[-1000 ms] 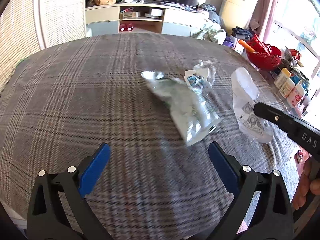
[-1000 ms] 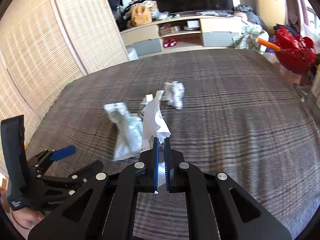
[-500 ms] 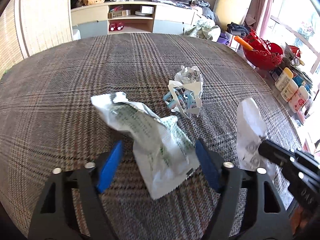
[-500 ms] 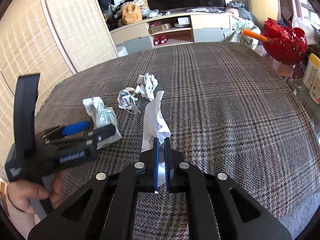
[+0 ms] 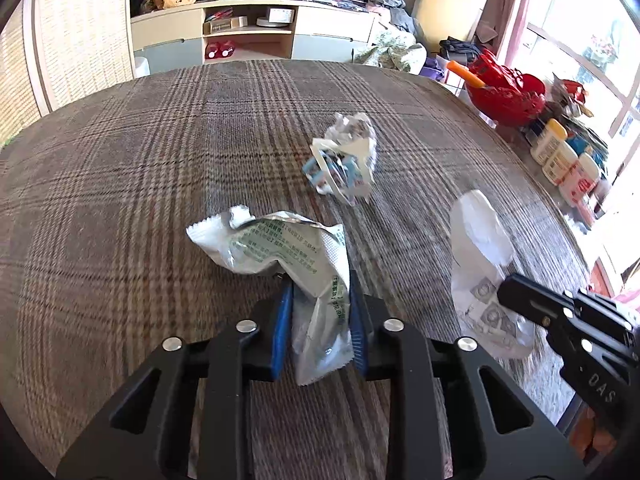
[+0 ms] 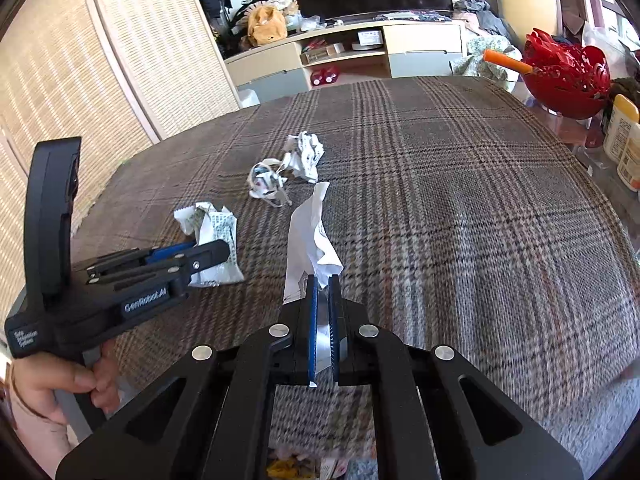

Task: Collect trash
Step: 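Carry both items down into the dark bin and open both tools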

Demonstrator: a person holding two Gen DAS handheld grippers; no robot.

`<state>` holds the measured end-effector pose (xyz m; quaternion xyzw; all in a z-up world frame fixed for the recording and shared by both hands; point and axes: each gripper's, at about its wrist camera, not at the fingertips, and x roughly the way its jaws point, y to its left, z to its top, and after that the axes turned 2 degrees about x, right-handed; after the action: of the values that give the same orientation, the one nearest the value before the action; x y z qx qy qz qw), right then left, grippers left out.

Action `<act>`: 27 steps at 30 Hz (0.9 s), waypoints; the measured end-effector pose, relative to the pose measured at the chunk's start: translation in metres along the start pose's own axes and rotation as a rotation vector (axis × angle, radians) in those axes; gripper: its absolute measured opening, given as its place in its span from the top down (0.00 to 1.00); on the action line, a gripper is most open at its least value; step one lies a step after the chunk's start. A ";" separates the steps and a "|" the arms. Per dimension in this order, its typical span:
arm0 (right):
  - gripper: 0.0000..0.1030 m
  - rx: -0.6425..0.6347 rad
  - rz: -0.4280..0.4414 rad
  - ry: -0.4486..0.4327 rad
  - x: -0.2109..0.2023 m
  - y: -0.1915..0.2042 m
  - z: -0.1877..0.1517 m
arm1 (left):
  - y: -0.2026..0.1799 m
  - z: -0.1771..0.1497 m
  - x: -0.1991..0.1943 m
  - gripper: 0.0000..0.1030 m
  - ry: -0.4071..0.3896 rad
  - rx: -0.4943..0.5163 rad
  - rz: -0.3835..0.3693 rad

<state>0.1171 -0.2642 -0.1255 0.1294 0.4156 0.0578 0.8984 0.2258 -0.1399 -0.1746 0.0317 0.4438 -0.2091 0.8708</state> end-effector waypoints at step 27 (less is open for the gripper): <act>0.93 -0.048 -0.031 0.072 -0.086 0.036 -0.133 | -0.038 -0.184 -0.121 0.80 0.012 0.017 -0.026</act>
<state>-0.0404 -0.2233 -0.1351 0.0994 0.4480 0.0586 0.8866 0.0087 -0.0895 -0.1854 0.0348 0.4476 -0.2238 0.8651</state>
